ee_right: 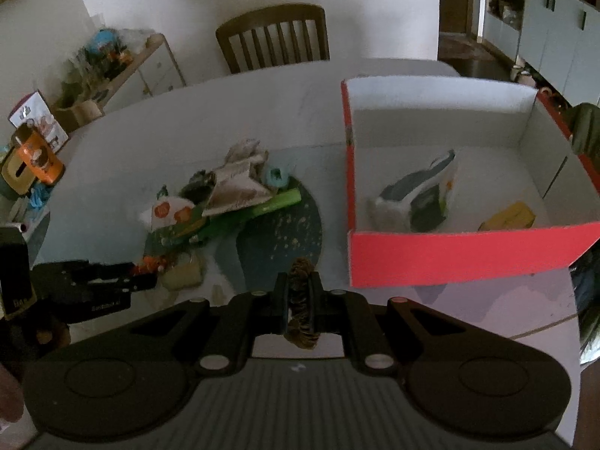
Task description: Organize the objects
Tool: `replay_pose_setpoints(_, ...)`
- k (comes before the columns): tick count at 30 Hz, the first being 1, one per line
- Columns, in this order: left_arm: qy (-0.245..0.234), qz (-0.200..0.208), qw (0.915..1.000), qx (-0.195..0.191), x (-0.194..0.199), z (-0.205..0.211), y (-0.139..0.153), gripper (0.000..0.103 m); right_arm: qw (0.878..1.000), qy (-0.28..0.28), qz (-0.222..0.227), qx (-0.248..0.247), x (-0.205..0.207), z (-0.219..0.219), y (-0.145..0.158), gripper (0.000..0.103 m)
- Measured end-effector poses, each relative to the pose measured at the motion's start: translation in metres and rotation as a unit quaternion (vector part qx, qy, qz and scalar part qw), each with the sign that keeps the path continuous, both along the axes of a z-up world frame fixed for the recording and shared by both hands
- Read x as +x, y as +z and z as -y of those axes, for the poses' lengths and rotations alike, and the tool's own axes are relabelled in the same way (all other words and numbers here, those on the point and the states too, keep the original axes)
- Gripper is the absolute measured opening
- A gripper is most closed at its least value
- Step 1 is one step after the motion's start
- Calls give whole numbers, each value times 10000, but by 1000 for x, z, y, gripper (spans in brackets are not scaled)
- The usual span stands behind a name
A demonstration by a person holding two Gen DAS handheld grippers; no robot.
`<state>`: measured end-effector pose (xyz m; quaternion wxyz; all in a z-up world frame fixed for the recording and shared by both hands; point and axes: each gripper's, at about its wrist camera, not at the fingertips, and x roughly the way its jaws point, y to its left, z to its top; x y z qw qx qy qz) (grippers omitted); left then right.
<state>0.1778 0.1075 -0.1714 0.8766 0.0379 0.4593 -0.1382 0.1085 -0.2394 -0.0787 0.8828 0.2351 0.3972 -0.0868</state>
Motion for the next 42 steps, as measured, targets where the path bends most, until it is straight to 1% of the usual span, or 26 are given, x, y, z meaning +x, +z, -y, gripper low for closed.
replay_pose_setpoints(4,282,10,9995,-142,-5,-7,13,38,9999,-47,125,5,-3,15,10,9)
replay_pose_setpoints(9,569,92,9974,-425,-13,-9,38,38,9996,-118,265,53,-7,42,16,9)
replay_pose_setpoints(12,586,229,9967,-517,-19,-2,56,38,9992,-190,336,35,-8,58,19,9)
replay_pose_setpoints(16,522,393,9960,-608,-21,17,80,37,9984,-302,466,71,-10,85,20,9)
replay_pose_setpoints(20,340,591,9955,-650,-20,44,101,37,9971,-407,636,36,-10,110,23,9)
replay_pose_setpoints(24,178,722,9941,-789,-16,72,120,37,9960,-490,744,-58,-9,137,22,9)
replay_pose_setpoints(28,-92,890,9915,-947,-6,106,142,37,9964,-547,649,10,-6,167,9,9)
replay_pose_setpoints(31,-346,976,9893,-1025,3,136,153,37,9968,-598,516,80,-5,187,-6,9)
replay_pose_setpoints(35,-751,1012,9866,-1040,15,183,157,37,9975,-625,316,74,-3,207,-24,9)
replay_pose_setpoints(39,-1138,922,9835,-1061,25,230,149,37,9977,-664,135,-15,-1,220,-40,9)
replay_pose_setpoints(42,-1418,826,9810,-1036,30,262,142,37,9976,-684,120,6,1,227,-45,9)
